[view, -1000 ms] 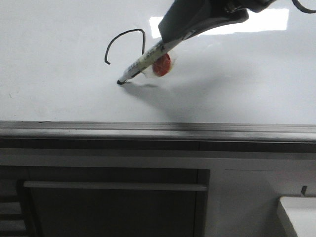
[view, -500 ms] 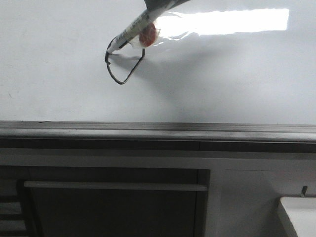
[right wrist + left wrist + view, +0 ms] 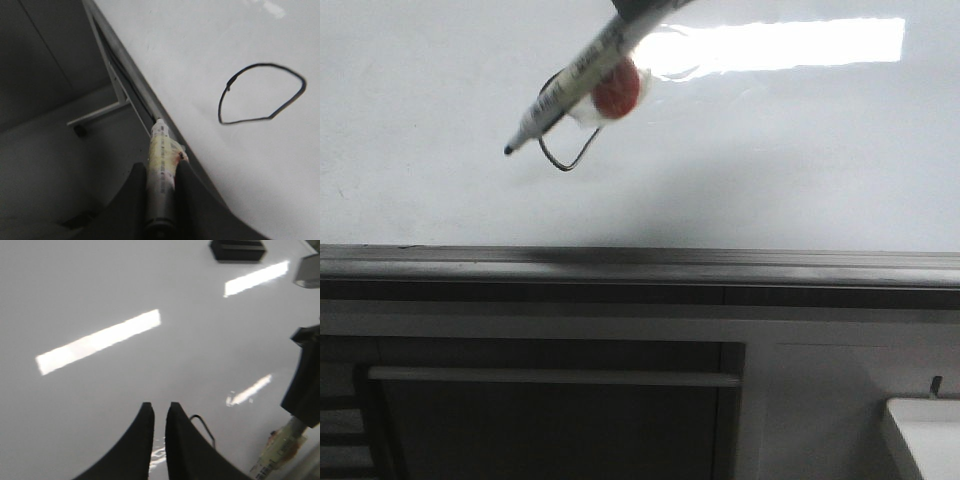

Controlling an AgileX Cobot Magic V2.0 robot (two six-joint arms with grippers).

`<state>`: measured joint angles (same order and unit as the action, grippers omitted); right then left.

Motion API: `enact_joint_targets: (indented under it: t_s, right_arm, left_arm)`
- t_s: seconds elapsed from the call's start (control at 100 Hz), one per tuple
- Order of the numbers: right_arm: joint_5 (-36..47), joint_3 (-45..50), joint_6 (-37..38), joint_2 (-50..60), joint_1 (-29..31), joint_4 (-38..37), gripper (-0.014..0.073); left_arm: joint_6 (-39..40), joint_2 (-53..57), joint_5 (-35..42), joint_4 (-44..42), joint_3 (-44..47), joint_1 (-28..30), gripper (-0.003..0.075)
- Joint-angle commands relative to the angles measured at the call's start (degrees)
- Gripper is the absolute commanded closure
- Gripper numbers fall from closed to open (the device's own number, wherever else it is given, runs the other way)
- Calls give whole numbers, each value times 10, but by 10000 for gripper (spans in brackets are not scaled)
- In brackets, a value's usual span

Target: Write number 0 on whiteboard

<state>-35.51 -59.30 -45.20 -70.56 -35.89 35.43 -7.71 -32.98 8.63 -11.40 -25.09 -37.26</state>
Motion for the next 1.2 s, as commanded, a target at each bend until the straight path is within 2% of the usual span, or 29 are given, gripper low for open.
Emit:
enact_joint_targets:
  t_s: [0.0,0.11,0.21,0.52,0.72,0.87,1.08,1.13,1.19]
  right_arm:
    - [-1,-19,-9,17,0,-13,657]
    - [-1,-19,-9,17,0,-30,657]
    - [-6,-19,-9,17,0,-32,657]
    - [-25,-19,-2,17,-1,-31,657]
    - [-22,-19,-2,31,-1,-28,657]
    - [-24,-19,-2,34,-1,-14,657]
    - [-13,-19,-2,34,-27,-14,657]
    - [-11,-19,-2,34,-28,-14,657]
    - [-10,-19,-2,34,-28,-14,657]
  left_arm:
    - [3,-39,32,-53,-16,-53,554]
    - [3,-113,34,-96,-16,-113,430]
    - [3,-178,41,-101,-20,-132,383]
    - [3,-314,125,-101,-42,-92,384]
    - [3,-345,135,-106,-42,-75,384]
    - [2,-359,173,-109,-42,-75,384]
    - [2,-369,179,-109,-42,-75,390]
    - [2,-369,179,-109,-42,-75,405]
    - [2,-369,179,-109,-42,-75,463]
